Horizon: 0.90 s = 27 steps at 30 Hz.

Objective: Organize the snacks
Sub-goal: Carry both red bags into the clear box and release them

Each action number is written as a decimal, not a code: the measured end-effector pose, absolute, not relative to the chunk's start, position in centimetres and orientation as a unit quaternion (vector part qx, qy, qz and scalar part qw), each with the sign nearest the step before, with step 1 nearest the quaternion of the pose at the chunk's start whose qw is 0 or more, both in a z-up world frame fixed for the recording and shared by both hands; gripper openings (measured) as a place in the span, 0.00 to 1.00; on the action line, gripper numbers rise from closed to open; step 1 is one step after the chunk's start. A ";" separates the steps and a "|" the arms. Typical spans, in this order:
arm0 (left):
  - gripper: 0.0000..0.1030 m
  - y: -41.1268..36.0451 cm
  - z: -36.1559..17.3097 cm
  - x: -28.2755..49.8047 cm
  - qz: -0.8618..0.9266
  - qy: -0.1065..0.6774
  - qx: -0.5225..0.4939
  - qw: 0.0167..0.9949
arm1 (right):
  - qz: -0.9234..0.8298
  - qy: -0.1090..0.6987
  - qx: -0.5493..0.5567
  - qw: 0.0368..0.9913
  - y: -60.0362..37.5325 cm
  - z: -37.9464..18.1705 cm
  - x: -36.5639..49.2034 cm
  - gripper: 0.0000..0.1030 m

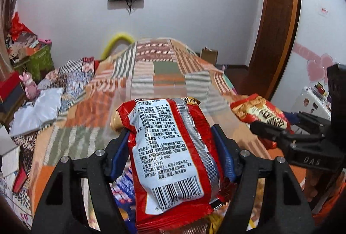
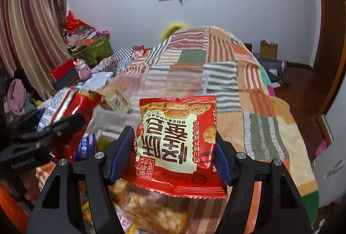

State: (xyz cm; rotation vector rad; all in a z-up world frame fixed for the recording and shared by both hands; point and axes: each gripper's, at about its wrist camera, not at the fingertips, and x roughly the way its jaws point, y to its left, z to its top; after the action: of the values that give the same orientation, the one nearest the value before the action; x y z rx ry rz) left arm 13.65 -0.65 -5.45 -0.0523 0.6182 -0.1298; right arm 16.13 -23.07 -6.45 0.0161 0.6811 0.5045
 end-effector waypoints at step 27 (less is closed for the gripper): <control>0.69 0.7 -9.4 26.7 -0.063 0.377 0.010 0.924 | 0.266 0.367 -0.063 0.889 -17.6 -8.6 24.4 0.64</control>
State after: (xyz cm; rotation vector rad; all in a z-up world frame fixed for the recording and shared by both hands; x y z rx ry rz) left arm 26.74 0.70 -9.42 0.0205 0.7732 -0.1301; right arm 24.35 -17.64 -8.61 -0.1303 0.7615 0.5515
